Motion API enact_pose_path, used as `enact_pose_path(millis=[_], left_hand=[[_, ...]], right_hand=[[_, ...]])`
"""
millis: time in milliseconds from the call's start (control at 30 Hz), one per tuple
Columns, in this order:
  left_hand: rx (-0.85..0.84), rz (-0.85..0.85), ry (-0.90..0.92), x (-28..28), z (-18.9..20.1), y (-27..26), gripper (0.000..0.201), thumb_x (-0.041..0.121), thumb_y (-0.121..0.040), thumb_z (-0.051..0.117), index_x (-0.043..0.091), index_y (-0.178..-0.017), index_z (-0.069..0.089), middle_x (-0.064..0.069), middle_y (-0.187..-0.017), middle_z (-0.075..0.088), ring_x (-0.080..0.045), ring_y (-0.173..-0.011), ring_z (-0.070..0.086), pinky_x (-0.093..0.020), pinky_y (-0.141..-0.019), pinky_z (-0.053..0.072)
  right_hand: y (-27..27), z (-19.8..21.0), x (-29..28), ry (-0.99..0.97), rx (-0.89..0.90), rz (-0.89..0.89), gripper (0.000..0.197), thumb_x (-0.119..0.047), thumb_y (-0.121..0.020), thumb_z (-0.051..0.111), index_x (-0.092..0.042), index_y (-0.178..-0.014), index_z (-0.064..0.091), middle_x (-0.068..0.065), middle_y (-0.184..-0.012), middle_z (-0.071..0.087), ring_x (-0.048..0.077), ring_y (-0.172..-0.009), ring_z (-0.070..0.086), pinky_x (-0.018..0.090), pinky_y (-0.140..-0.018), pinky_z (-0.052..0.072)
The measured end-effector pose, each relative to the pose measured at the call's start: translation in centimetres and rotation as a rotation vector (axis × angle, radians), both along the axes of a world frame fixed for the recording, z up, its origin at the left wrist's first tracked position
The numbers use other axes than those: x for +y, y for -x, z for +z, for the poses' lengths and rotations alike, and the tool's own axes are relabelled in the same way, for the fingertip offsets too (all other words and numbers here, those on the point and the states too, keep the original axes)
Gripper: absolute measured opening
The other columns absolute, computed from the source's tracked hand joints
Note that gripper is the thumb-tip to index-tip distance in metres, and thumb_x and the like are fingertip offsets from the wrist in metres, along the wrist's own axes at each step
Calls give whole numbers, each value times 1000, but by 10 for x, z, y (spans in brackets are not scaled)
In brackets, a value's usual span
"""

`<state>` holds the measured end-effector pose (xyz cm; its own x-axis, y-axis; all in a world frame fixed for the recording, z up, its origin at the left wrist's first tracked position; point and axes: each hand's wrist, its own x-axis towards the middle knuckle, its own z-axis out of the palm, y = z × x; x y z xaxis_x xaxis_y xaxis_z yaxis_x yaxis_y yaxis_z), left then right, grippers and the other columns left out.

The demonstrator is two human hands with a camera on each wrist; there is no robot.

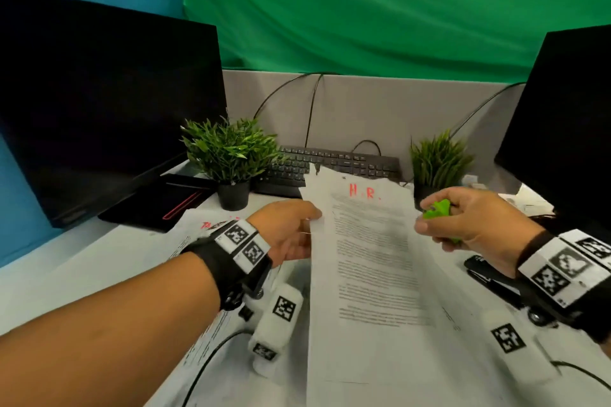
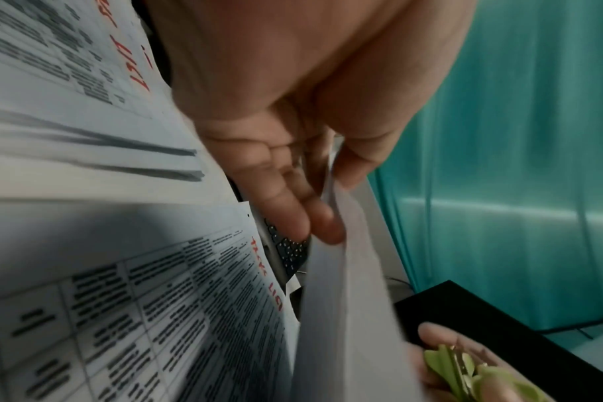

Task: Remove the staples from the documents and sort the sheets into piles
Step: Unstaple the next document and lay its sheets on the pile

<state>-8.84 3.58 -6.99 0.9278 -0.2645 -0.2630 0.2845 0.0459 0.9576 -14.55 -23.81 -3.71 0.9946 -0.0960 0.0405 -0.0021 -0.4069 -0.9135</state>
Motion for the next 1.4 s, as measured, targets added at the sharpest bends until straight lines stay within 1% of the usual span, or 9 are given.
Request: enact_pose_path(millis=[100,267,433,500,633,833,1000,1233,1400], left_hand=[[-11,36,-68,-12,-1,-4,25,-1,-97,45,9,-87,66,-7,-77,74,-19,-65,71,-30,-60,61],[-14,144,7,-11,-7,0,15,4,-98,49,3,-88,61,-3,-64,69,-12,-55,65,-19,-47,55],[100,167,62,-11,-32,11,36,21,-87,62,-1,-115,70,-17,-107,76,-39,-99,72,-54,-92,58],[85,141,-81,-18,-32,11,33,15,-85,71,-3,-112,68,-19,-113,74,-37,-99,72,-54,-96,56],[-22,138,-209,-28,-19,5,30,10,-92,65,4,-122,62,-22,-132,64,-36,-112,65,-42,-93,55],[-62,271,225,-16,-24,9,24,7,-98,54,5,-118,68,-18,-109,76,-35,-98,74,-50,-87,61],[-48,277,254,-19,-33,18,23,2,-95,62,6,-116,71,-17,-112,76,-38,-104,73,-56,-93,58],[-66,235,241,-23,-26,27,28,-3,-94,64,5,-120,68,-19,-109,77,-42,-97,74,-57,-81,61],[-67,216,269,-23,-24,36,27,-1,-95,64,5,-121,65,-17,-110,77,-37,-99,75,-49,-81,64]], right_hand=[[2,-2,13,-48,1,32,44,-16,-63,87,-14,-103,69,8,-75,67,20,-63,61,33,-62,54],[6,7,6,-134,37,40,54,-18,-59,83,-9,-109,67,9,-82,68,23,-72,65,34,-67,57],[9,-18,9,-23,205,72,46,1,-68,84,-6,-106,60,20,-95,70,29,-77,70,44,-80,60],[10,-29,18,49,236,124,42,6,-67,85,-3,-100,61,25,-99,72,28,-76,72,40,-76,61],[7,-27,34,100,134,164,37,5,-64,87,-3,-93,66,22,-99,74,28,-78,73,40,-74,62],[7,-13,52,63,-2,174,38,-9,-66,88,-13,-100,72,13,-97,74,34,-87,73,46,-81,62],[5,-21,75,539,-97,163,40,-29,-67,91,-22,-103,73,-8,-95,71,14,-87,68,35,-87,57],[2,-20,92,733,-184,168,64,-43,-76,82,-28,-134,58,-5,-131,62,17,-119,58,28,-101,46],[6,-21,94,629,-294,21,47,-42,-71,86,-30,-112,65,-11,-106,64,9,-96,59,25,-86,50]])
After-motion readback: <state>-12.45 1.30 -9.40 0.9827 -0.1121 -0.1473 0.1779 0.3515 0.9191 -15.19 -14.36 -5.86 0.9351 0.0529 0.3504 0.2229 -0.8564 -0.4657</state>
